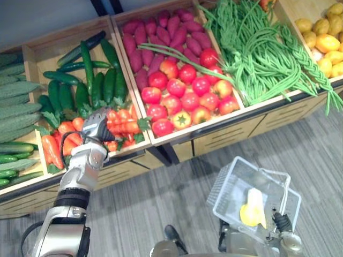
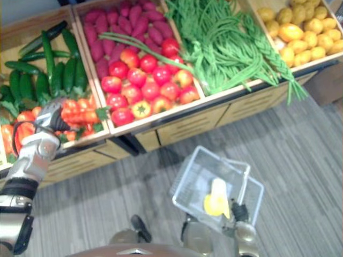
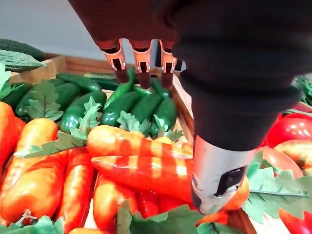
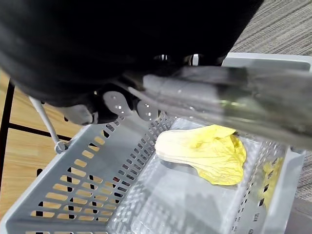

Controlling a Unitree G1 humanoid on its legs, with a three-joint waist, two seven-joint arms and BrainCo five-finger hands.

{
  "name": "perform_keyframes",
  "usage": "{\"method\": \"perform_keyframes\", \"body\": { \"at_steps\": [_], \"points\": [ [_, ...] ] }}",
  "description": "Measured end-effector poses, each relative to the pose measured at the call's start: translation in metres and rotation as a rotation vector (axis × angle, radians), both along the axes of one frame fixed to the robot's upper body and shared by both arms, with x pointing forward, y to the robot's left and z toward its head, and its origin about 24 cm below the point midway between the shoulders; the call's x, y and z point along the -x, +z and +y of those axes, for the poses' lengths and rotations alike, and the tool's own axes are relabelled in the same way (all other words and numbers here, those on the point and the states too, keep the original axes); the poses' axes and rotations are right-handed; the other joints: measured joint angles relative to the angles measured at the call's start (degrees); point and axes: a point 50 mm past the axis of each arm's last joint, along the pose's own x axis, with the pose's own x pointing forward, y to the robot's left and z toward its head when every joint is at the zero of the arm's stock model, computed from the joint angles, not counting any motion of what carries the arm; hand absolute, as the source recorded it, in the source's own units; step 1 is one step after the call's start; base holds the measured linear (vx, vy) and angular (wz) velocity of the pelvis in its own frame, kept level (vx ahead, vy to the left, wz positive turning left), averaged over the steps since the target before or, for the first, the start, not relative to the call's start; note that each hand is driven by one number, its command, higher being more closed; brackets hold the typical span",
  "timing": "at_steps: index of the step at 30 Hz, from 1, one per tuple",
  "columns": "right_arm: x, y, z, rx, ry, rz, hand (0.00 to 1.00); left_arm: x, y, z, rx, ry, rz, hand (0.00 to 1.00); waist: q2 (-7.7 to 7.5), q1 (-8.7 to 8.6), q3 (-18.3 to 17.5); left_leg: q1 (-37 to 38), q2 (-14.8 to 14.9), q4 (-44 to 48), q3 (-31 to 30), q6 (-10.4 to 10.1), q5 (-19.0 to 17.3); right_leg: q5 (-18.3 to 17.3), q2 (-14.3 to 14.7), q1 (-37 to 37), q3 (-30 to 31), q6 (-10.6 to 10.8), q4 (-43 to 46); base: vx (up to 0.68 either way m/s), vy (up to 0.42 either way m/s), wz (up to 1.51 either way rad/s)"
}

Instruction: Pick vegetable in the basket

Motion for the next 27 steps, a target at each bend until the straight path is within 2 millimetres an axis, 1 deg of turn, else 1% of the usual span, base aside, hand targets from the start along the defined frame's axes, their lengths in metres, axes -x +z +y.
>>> {"method": "perform_keyframes", "body": {
  "at_steps": [1, 3, 4, 7, 10, 14, 17, 19, 21, 24, 27],
  "points": [
    [-0.001, 0.001, 0.001, 0.002, 0.006, -0.005, 1.00, -0.002, 0.004, -0.001, 0.000, 0.000, -0.011, 0.00, -0.23, 0.06, 0.1, -0.8, 0.1, 0.3, 0.0, -0.1, -0.1, 0.0, 0.0, -0.6, 0.0, 0.0, 0.1, -0.06, -0.053, 0.02],
    [-0.005, 0.003, 0.001, 0.006, 0.017, -0.020, 1.00, -0.005, 0.009, -0.002, 0.003, -0.003, -0.028, 0.00, -0.37, 0.27, 0.3, -2.1, 0.4, 0.5, 0.1, -0.2, -0.1, 0.6, 0.2, -2.0, 0.1, -0.8, 0.1, -0.06, -0.048, -0.01],
    [-0.009, 0.004, 0.003, 0.006, 0.027, -0.027, 1.00, -0.006, 0.011, -0.002, 0.004, -0.001, -0.033, 0.00, -0.68, 0.41, 1.1, -2.1, 0.6, 0.5, 0.2, -0.2, -0.1, 0.6, 0.4, -2.1, 0.3, -0.8, 0.1, -0.05, -0.051, -0.09],
    [-0.014, 0.005, 0.005, 0.006, 0.044, -0.037, 1.00, -0.006, 0.011, -0.002, 0.005, 0.002, -0.033, 0.00, -1.19, 0.64, 1.8, -2.2, 0.8, 0.6, 0.4, -0.2, -0.2, 0.6, 0.6, -2.5, 0.9, -0.8, 0.1, -0.04, -0.051, -0.08],
    [-0.016, 0.007, 0.004, 0.011, 0.046, -0.048, 1.00, -0.009, 0.015, -0.002, 0.010, 0.002, -0.046, 0.00, -1.25, 1.23, 2.2, -3.4, 1.0, 0.7, 1.0, -0.2, -0.1, 1.4, 0.8, -4.0, 1.3, -1.4, 0.0, -0.04, -0.039, -0.08],
    [-0.017, 0.007, 0.005, 0.011, 0.046, -0.049, 1.00, -0.010, 0.017, -0.003, 0.011, 0.001, -0.053, 0.00, -1.48, 1.22, 2.7, -3.5, 1.0, 0.7, 0.9, -0.2, -0.1, 1.4, 0.8, -4.0, 1.3, -1.3, 0.0, -0.03, -0.026, 0.00],
    [-0.021, 0.010, 0.005, 0.017, 0.059, -0.063, 1.00, -0.010, 0.018, -0.002, 0.013, 0.004, -0.055, 0.00, -1.43, 1.40, 2.8, -4.3, 1.2, 0.7, 0.9, -0.2, -0.1, 2.5, 1.1, -5.0, 1.4, -1.6, -0.1, -0.02, -0.012, -0.01],
    [-0.024, 0.011, 0.006, 0.019, 0.072, -0.071, 1.00, -0.011, 0.021, -0.003, 0.013, 0.002, -0.068, 0.00, -1.78, 1.30, 3.6, -4.6, 1.1, 0.7, 0.6, -0.2, -0.1, 2.7, 1.0, -5.0, 1.4, -1.4, -0.2, -0.03, -0.010, 0.05],
    [-0.029, 0.013, 0.007, 0.024, 0.084, -0.080, 1.00, -0.013, 0.026, -0.003, 0.015, 0.002, -0.084, 0.00, -1.83, 1.42, 4.0, -5.2, 1.2, 0.7, 0.3, -0.2, -0.1, 3.3, 1.0, -5.6, 1.4, -1.3, -0.2, -0.03, -0.013, 0.03],
    [-0.034, 0.016, 0.007, 0.030, 0.098, -0.091, 1.00, -0.013, 0.026, -0.003, 0.015, 0.007, -0.084, 0.00, -1.75, 1.40, 4.6, -5.8, 1.2, 0.7, 0.3, -0.2, -0.1, 4.0, 1.0, -6.0, 1.4, -1.4, -0.8, -0.01, -0.004, 0.01],
    [-0.035, 0.016, 0.006, 0.030, 0.098, -0.093, 1.00, -0.014, 0.028, -0.003, 0.015, 0.013, -0.095, 0.00, -1.82, 1.45, 5.2, -5.9, 1.2, 0.7, 0.5, -0.2, -0.1, 4.1, 1.0, -6.0, 1.5, -1.4, -1.1, 0.00, 0.000, 0.00]
  ]
}}
